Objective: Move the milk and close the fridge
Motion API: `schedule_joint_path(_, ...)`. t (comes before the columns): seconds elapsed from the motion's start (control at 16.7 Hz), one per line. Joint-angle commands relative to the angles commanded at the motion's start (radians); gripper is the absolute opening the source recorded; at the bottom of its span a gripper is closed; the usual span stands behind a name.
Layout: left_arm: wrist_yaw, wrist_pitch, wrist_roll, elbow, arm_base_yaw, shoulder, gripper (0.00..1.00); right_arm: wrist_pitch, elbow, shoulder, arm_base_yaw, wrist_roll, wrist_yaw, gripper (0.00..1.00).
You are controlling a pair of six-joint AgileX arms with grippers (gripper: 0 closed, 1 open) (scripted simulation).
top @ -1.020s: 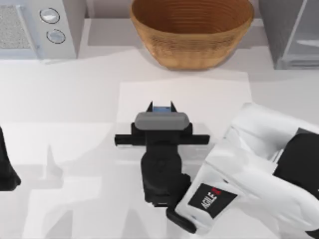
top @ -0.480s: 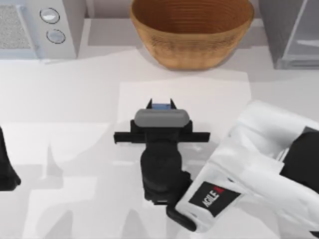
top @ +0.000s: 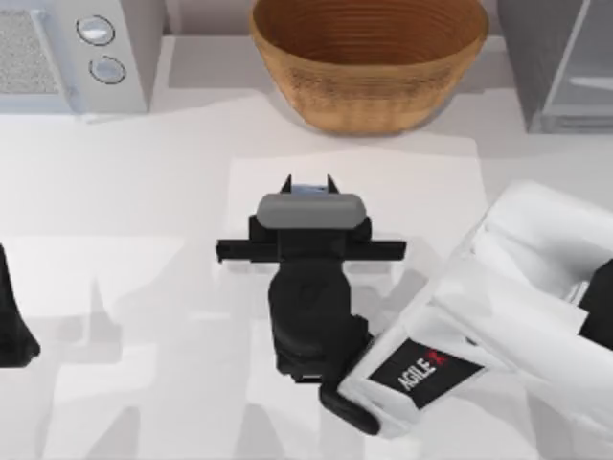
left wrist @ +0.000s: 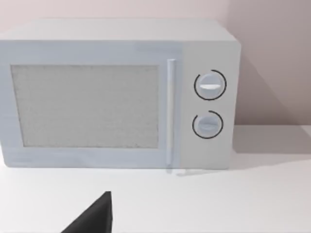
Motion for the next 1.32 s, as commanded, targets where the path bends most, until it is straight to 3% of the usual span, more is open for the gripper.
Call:
schedule_joint_path(0.24,0.0,0.0,0.0,0.0,0.0,0.0,1.0,-0.002,-0.009,-0.009,-0.013,0.002,-0.013,0.0)
schedule_joint_path(0.42,0.0,0.0,0.0,0.0,0.0,0.0,1.0,-0.032,-0.102,-0.096,-0.103,0.0,-0.108,0.0)
schedule_joint_path(1.02,0.0,0.0,0.0,0.0,0.0,0.0,1.0,-0.138,-0.545,-0.745,-0.78,-0.003,-0.802,0.0)
schedule_joint_path(1.2,0.0,0.0,0.0,0.0,0.0,0.0,1.0,-0.174,-0.659,-0.861,-0.903,-0.004,-0.919,0.0)
schedule_joint_path(1.32,0.0,0.0,0.0,0.0,0.0,0.0,1.0,-0.185,-0.687,-0.887,-0.931,-0.004,-0.946,0.0)
